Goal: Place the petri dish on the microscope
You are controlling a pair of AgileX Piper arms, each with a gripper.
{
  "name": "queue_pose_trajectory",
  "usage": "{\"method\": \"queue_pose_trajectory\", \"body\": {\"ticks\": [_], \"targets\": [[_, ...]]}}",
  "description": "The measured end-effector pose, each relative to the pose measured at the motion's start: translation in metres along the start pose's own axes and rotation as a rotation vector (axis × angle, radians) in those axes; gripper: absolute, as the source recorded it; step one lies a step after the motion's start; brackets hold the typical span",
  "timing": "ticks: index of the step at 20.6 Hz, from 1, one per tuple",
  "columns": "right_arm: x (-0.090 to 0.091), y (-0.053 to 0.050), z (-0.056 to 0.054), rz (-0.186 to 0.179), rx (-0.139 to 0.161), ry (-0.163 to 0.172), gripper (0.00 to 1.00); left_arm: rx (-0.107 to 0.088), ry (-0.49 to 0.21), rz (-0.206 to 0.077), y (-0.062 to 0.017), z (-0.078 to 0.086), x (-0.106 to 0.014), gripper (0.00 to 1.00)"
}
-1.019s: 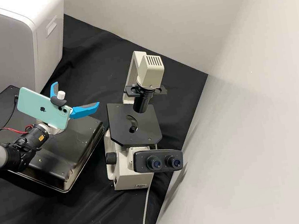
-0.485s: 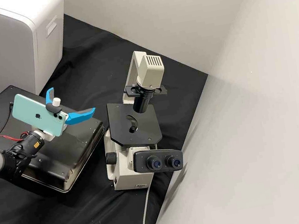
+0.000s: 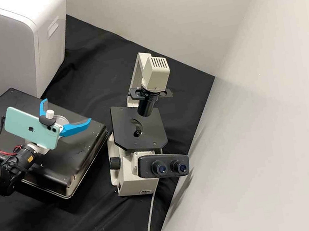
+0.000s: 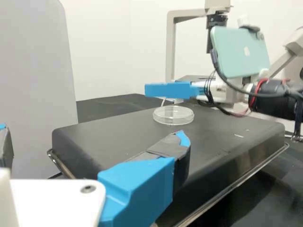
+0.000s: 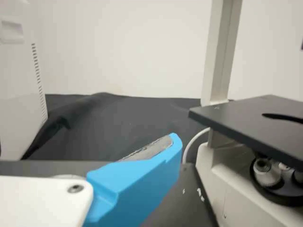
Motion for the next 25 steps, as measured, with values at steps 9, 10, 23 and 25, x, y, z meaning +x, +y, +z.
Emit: {"method": "queue_pose_trajectory", "body": {"ticks": [9, 10, 23, 25], "targets": [[-0.013, -0.014, 0.007, -0.056, -0.017, -0.046, 1.0, 0.0, 0.001, 0.0, 0.0001, 0.0, 0.0, 1.0], [-0.013, -0.015, 0.008, -0.061, -0.023, -0.048, 1.0, 0.0, 0.001, 0.0, 0.0001, 0.0, 0.0, 1.0], [-0.013, -0.037, 0.016, -0.094, -0.051, -0.075, 1.0, 0.0, 0.001, 0.0, 0.0001, 0.0, 0.0, 1.0], [-0.01, -0.038, 0.015, -0.086, -0.046, -0.078, 1.0, 0.0, 0.001, 0.0, 0.0001, 0.0, 0.0, 1.0]]}}
